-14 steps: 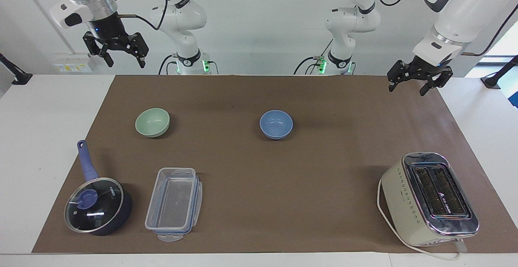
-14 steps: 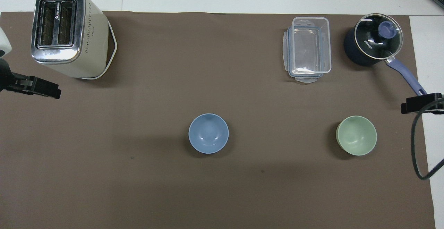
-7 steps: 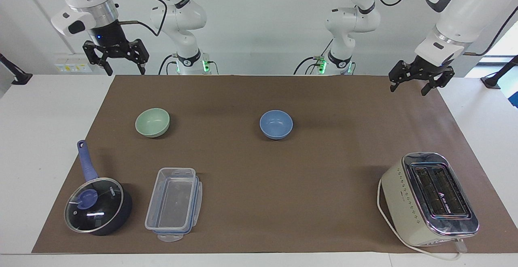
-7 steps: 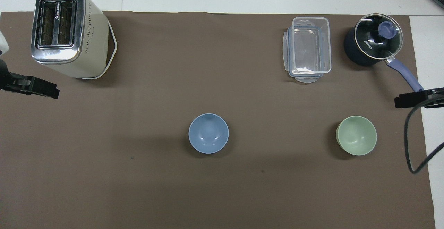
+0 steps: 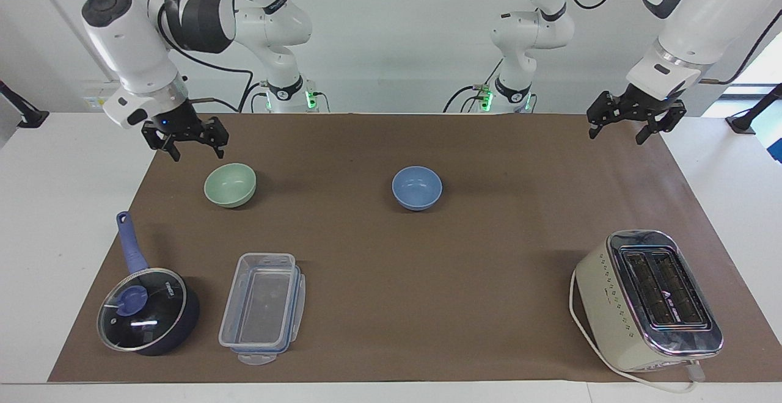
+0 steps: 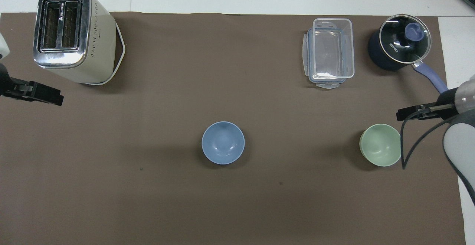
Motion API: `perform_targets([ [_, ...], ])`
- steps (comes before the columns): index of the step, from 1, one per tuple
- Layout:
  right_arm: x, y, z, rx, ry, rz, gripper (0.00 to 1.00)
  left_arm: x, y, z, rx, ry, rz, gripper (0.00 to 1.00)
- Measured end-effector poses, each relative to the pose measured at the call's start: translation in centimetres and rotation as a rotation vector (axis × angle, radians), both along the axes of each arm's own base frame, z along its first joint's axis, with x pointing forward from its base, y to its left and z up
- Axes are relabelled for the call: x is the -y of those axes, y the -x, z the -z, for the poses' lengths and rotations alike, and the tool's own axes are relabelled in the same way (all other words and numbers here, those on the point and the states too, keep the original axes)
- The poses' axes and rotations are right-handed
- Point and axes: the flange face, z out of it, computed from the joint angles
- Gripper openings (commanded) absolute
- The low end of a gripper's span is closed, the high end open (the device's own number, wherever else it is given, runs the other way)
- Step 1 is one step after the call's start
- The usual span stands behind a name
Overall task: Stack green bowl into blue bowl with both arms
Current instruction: 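Lower the right gripper onto the rim of the green bowl, then carry the green bowl over the blue bowl with the right gripper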
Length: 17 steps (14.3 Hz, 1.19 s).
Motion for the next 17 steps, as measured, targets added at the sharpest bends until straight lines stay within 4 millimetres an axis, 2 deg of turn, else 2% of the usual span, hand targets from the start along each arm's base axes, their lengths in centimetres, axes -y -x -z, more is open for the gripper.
perform_targets([
  [4,2.4,0.9,6.4,-0.005,0.0,0.003,1.0,0.0,0.0,0.0,0.0,0.0,0.0,1.0],
  [9,4.6,2.7,11.4,-0.003,0.001,0.038,1.0,0.0,0.0,0.0,0.0,0.0,0.0,1.0],
  [13,4.5,3.1,14.8,-0.034,-0.023,0.057,1.0,0.0,0.0,0.0,0.0,0.0,0.0,1.0],
  [14,4.5,3.1,15.3,-0.04,-0.026,0.059,0.92,0.0,0.0,0.0,0.0,0.0,0.0,1.0],
  [17,4.7,3.2,15.9,-0.045,-0.027,0.057,0.41,0.0,0.0,0.0,0.0,0.0,0.0,1.0],
])
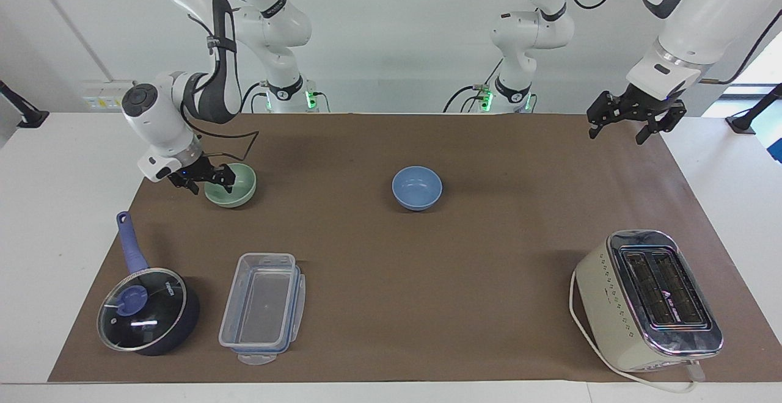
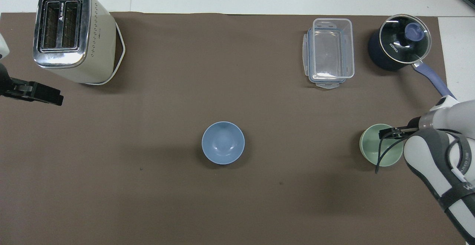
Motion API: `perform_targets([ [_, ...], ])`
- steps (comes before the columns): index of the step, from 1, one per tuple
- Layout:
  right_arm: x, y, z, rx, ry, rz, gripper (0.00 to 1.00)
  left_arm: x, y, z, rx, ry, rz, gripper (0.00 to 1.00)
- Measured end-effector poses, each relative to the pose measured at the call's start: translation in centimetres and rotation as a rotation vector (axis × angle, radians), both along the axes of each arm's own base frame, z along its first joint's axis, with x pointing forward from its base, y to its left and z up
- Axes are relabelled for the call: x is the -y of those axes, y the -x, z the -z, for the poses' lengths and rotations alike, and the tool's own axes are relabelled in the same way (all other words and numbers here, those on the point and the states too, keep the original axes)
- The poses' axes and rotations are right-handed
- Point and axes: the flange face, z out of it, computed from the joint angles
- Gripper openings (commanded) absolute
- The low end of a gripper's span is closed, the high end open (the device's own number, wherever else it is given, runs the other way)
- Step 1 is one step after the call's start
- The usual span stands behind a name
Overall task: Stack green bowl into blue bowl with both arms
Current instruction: 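Carry the green bowl over the blue bowl with the right gripper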
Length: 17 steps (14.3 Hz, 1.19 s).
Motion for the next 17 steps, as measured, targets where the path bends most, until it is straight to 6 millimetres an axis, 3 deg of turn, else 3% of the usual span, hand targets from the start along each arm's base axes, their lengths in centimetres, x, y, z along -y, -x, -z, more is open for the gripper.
perform_targets([
  [2,0.2,0.1,0.0,0.0,-0.002,-0.024,0.0,0.0,0.0,0.0,0.0,0.0,0.0,1.0],
  [8,0.7,-0.1,0.0,0.003,-0.002,-0.049,0.0,0.0,0.0,0.0,0.0,-0.001,0.0,1.0],
  [10,0.5,-0.8,-1.0,0.0,-0.004,-0.058,0.0,0.0,0.0,0.0,0.0,-0.001,0.0,1.0],
  [12,0.2,-1.8,-3.2,-0.019,-0.011,-0.074,0.0,0.0,0.0,0.0,0.001,-0.002,0.0,1.0],
  [14,-1.1,-3.4,-6.7,-0.018,-0.015,-0.116,0.0,0.0,0.0,0.0,-0.001,-0.002,0.0,1.0],
  [17,-6.6,-5.7,-11.3,0.026,-0.045,-0.17,0.0,0.0,0.1,0.1,-0.012,-0.004,0.001,1.0],
])
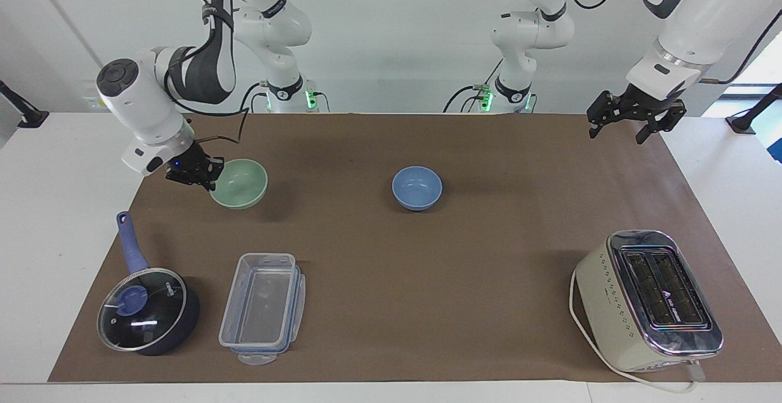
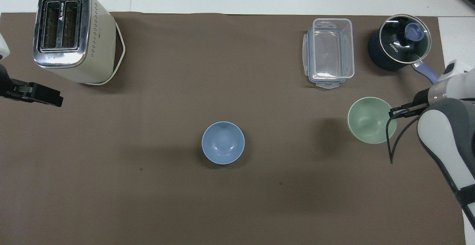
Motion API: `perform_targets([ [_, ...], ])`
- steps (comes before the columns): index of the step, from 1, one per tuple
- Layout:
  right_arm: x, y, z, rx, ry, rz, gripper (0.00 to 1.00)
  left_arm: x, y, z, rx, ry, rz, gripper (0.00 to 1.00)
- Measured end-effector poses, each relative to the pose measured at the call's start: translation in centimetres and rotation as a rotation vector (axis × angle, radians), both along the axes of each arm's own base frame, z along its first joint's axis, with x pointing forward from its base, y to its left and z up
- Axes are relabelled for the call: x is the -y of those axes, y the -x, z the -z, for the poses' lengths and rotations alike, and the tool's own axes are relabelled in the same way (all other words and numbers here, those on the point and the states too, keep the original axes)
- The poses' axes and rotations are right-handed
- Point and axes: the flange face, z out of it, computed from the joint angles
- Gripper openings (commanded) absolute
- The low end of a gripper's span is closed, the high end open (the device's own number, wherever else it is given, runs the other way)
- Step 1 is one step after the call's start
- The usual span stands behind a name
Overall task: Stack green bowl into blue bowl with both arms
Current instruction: 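Carry the green bowl over the blue bowl with the right gripper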
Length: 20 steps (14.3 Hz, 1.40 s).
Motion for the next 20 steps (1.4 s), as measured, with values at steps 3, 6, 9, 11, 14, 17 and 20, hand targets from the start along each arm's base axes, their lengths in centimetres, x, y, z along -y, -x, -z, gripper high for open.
perform_targets([
  [3,-6.9,-0.6,-1.2,0.014,-0.008,0.011,0.0,0.3,0.1,0.0,-0.001,0.0,0.006,1.0],
  [6,-15.2,-0.2,-1.9,0.012,-0.045,0.082,0.0,0.7,0.2,-0.2,0.003,0.0,0.012,1.0],
  [9,-23.3,0.8,-3.2,0.016,-0.067,0.143,0.0,0.6,0.4,-0.7,0.011,0.001,0.011,1.0],
  [11,-27.0,1.4,-3.2,0.006,-0.072,0.18,0.0,0.2,0.4,-0.8,0.012,0.001,0.004,1.0],
  [14,-32.3,2.4,-2.0,0.006,-0.084,0.216,0.0,-0.4,0.4,-0.8,0.012,0.001,-0.006,1.0],
  [17,-36.0,2.7,-0.3,0.025,-0.098,0.221,0.0,-0.5,0.4,-0.8,0.012,0.001,-0.009,1.0],
  [20,-37.3,3.0,1.4,0.003,-0.086,0.202,0.0,-0.5,0.4,-0.8,0.012,0.001,-0.009,1.0],
])
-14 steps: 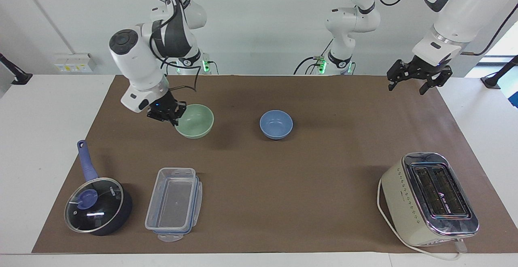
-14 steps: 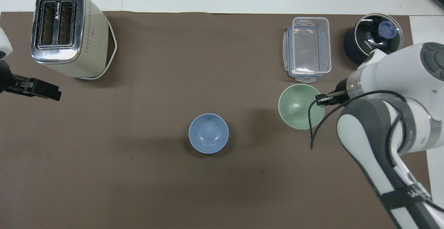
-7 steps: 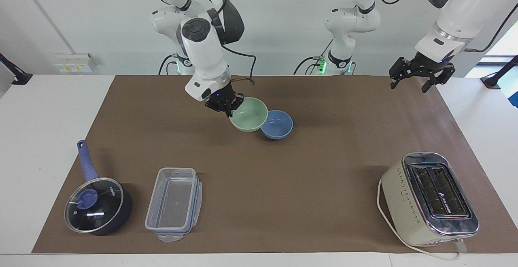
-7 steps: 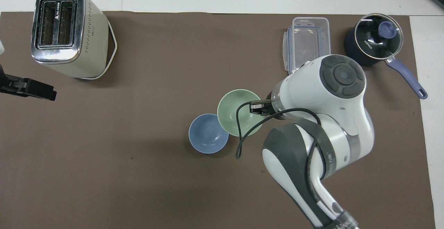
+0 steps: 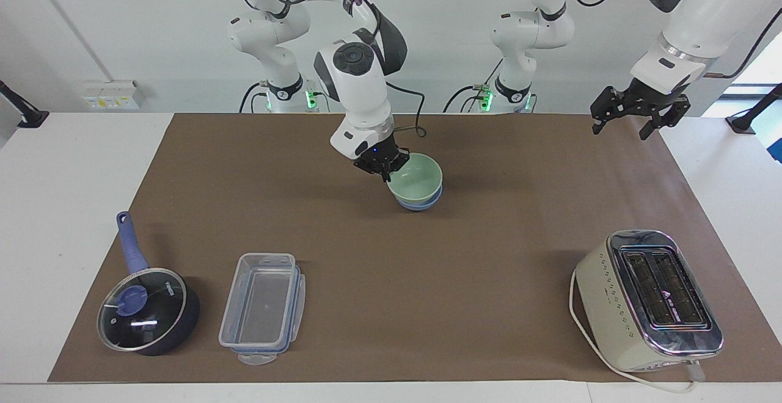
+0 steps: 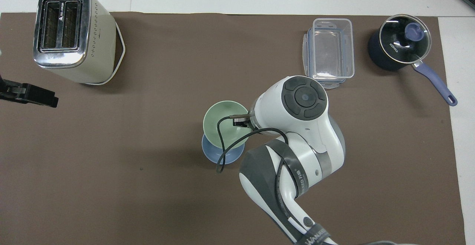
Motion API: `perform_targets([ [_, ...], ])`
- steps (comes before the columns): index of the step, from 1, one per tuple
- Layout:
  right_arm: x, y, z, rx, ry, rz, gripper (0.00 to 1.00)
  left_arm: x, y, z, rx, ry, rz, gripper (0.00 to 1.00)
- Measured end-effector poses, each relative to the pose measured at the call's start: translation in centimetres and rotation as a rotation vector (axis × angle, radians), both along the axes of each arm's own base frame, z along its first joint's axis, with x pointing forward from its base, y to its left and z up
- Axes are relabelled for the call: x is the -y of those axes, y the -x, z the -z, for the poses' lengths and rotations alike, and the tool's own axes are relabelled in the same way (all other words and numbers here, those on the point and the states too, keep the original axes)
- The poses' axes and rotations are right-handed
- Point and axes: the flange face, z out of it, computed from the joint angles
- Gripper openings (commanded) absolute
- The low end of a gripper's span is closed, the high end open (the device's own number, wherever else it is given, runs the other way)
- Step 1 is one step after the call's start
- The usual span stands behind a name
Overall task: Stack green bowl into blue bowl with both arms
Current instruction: 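Carry the green bowl over the blue bowl with the right gripper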
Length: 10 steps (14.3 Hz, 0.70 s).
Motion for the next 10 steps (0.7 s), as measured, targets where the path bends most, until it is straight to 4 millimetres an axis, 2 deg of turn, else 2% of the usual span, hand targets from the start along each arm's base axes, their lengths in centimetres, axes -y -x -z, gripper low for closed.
perform_targets([
  [10,-0.39,0.0,0.58,-0.008,0.003,-0.005,0.0,0.01,0.0,0.0,0.0,0.0,0.0,1.0],
])
